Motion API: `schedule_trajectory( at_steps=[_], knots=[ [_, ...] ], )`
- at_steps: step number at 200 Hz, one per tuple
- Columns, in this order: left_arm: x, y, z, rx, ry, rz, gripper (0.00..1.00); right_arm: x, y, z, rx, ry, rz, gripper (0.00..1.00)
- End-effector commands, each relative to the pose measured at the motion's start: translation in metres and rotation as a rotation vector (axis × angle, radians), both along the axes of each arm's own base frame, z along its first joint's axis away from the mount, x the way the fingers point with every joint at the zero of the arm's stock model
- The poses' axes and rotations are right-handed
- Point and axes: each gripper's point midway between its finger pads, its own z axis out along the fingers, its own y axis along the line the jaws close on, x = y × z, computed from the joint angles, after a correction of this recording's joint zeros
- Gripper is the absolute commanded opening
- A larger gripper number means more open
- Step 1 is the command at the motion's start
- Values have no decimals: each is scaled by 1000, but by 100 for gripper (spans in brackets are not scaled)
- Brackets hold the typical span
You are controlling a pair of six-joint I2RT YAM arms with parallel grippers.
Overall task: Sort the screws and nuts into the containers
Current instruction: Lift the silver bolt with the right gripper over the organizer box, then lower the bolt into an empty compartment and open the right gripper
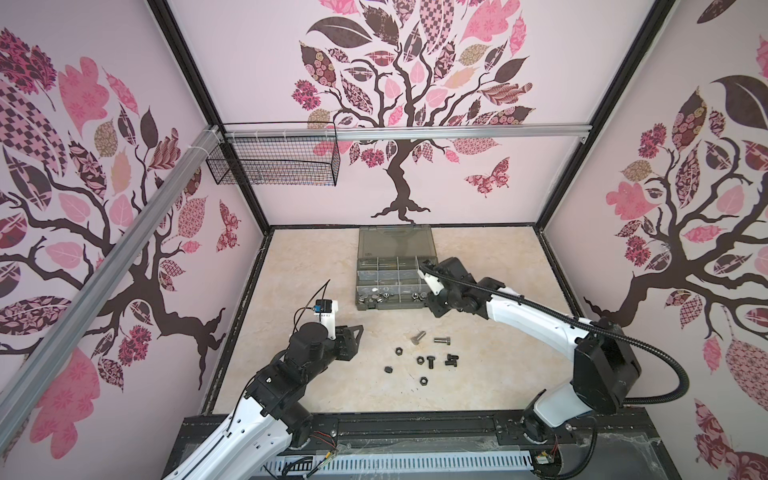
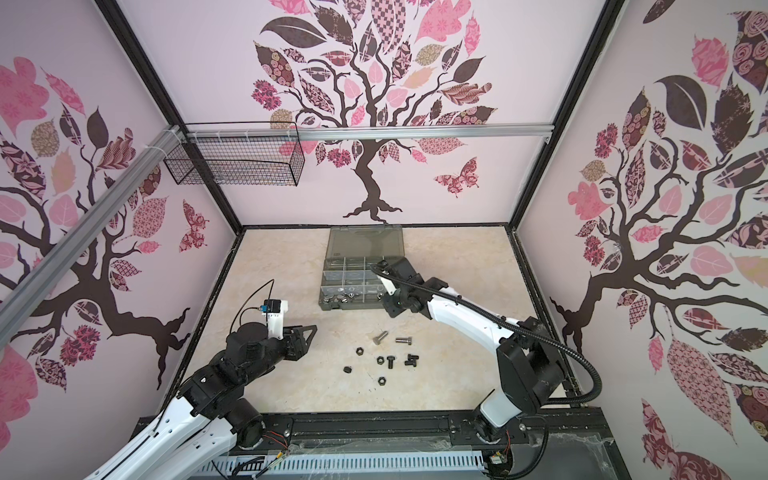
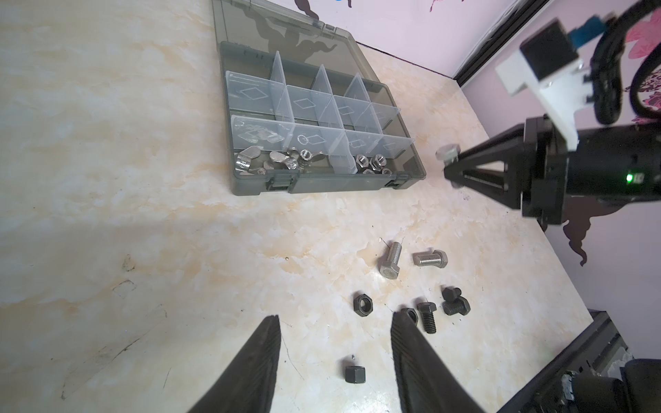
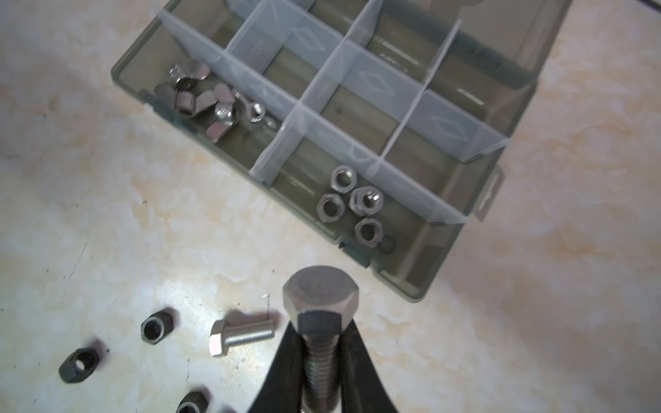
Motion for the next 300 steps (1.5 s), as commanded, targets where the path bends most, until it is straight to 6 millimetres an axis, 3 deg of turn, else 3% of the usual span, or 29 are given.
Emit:
schedule_trajectory(
  at_steps=[1,27,61,87,140,174,230,300],
  knots=[
    [-4,-1,-8,0,18,-14,53,40,2,9,26,-46,-25,15],
    [-4,-2,-5,-8,16,-18,53,83,-4,-3,12,-37,-82,15],
    [-5,-2,-6,-14,21,-22,53,110,-7,-36,-43,5,-108,16],
    [-5,-4,-6,-21,24,-27,53,117,-12,-51,-59,26,-122,16],
    [-3,-11,-10,-34,38,-43,53,121,-19,-64,-80,42,-131,19],
    [-2,-13,-10,-34,44,-50,53,120,-20,-69,-89,55,-131,26],
    [-1,-13,-9,-31,41,-49,53,119,-21,-54,-72,35,-134,31],
    [0,-14,-10,-20,41,-54,53,101,-22,-3,5,-33,-119,33]
  ],
)
